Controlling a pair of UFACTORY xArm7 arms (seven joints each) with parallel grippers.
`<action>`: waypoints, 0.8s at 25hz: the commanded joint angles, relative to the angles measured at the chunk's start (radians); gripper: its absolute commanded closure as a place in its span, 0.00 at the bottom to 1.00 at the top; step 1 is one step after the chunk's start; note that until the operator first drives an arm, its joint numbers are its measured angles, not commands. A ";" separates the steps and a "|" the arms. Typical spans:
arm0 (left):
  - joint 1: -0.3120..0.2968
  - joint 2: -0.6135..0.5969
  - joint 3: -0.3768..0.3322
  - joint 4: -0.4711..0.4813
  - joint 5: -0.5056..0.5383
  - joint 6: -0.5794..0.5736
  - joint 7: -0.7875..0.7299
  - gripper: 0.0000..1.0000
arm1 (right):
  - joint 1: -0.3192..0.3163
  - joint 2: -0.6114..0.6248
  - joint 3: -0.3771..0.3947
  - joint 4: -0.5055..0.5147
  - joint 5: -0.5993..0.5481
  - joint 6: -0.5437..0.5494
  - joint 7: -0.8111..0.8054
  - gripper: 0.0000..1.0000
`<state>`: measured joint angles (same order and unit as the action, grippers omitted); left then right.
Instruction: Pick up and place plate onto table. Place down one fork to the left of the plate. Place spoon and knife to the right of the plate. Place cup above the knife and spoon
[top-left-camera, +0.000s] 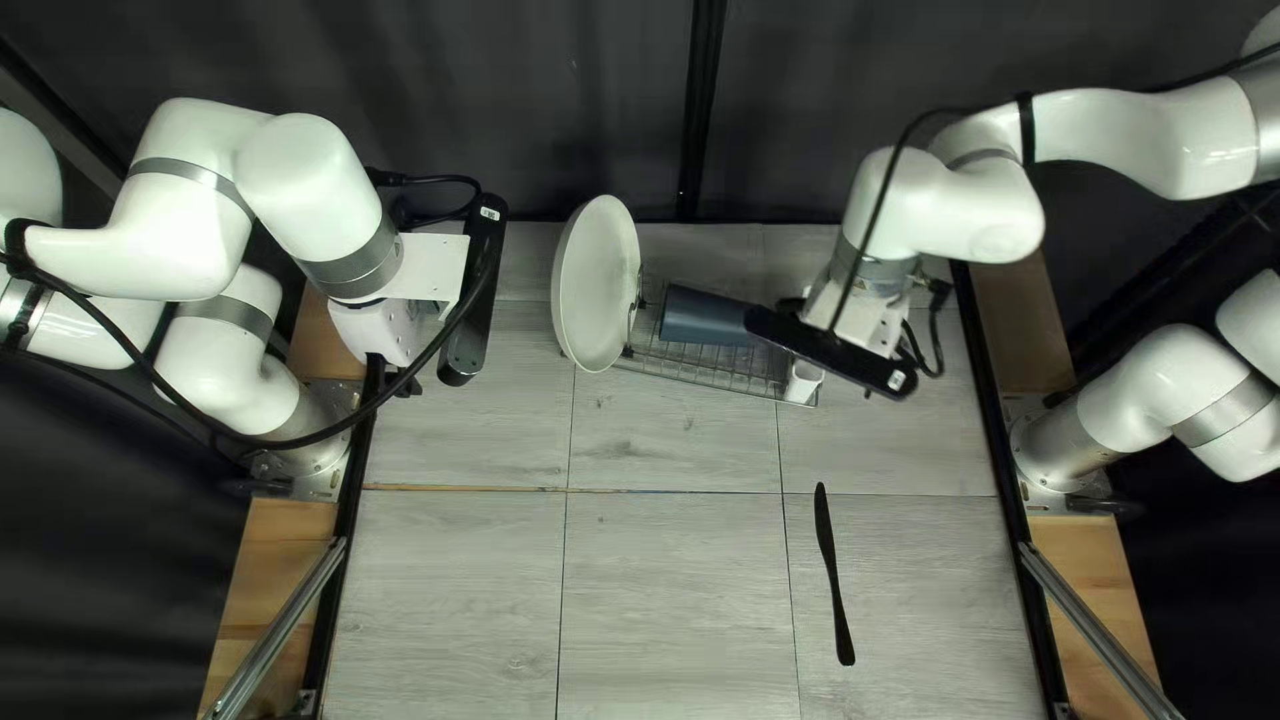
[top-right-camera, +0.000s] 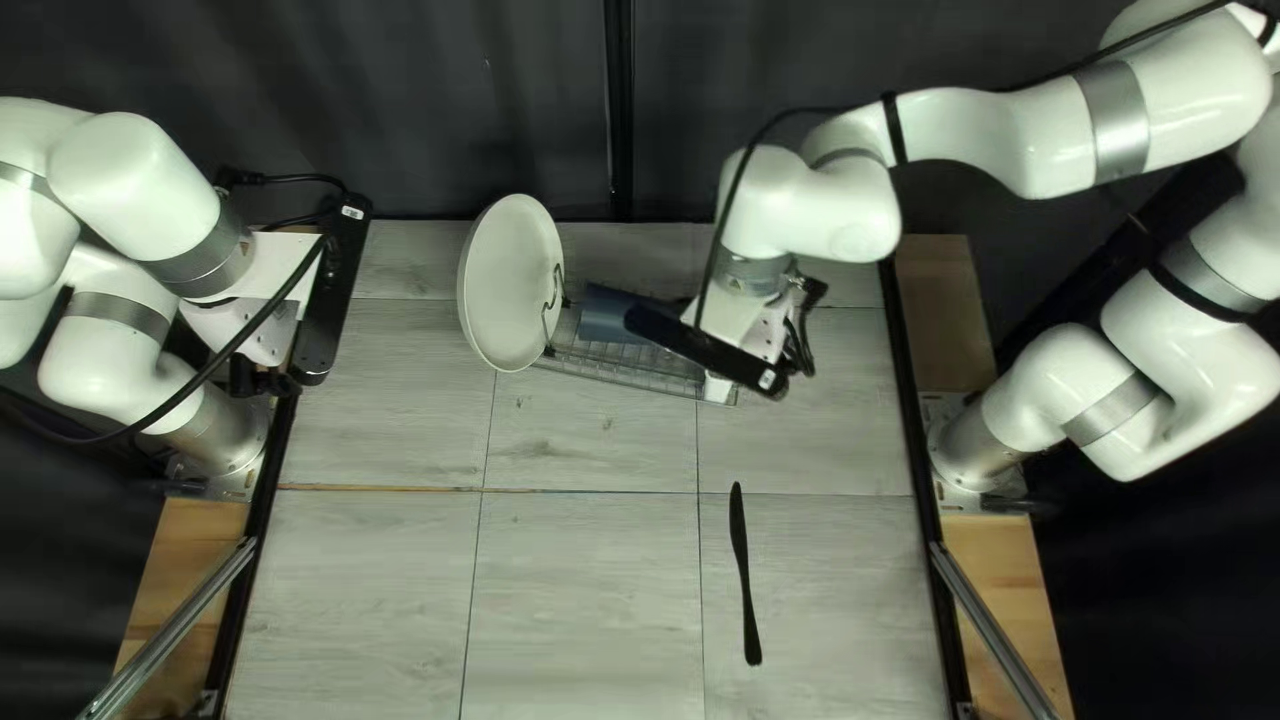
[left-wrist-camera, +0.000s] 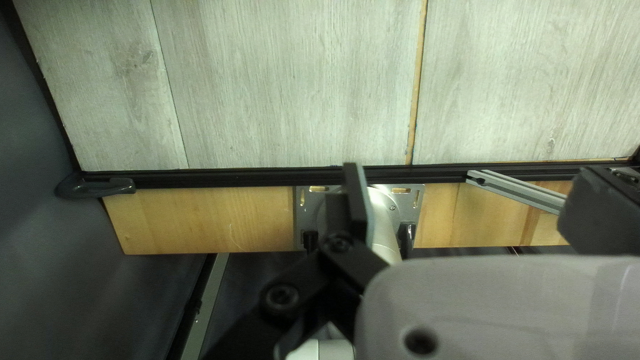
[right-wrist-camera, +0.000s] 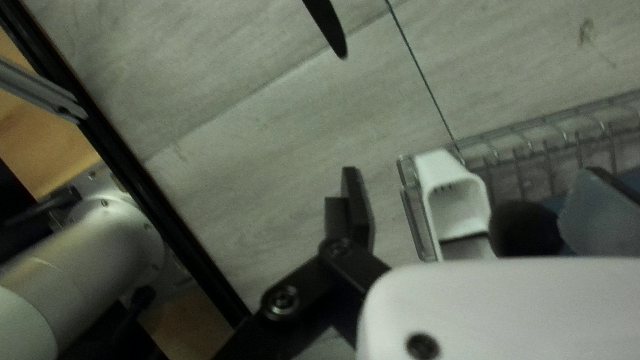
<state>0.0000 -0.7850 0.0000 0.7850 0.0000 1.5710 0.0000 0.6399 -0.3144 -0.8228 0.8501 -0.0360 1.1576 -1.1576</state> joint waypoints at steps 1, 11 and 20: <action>0.000 0.000 0.000 0.000 0.000 0.000 0.000 0.00 | 0.013 0.102 -0.082 0.045 0.064 0.001 -0.096 0.00; 0.000 0.000 0.000 0.000 0.000 0.000 0.000 0.00 | 0.037 0.248 -0.133 0.175 0.200 0.085 -0.177 0.56; 0.000 0.000 0.000 0.000 0.000 0.000 0.000 0.00 | 0.032 0.270 -0.142 0.197 0.226 0.124 -0.183 0.07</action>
<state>0.0000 -0.7850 0.0000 0.7850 0.0000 1.5710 0.0000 0.6730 -0.0463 -0.9629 1.0457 0.1855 1.2761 -1.3410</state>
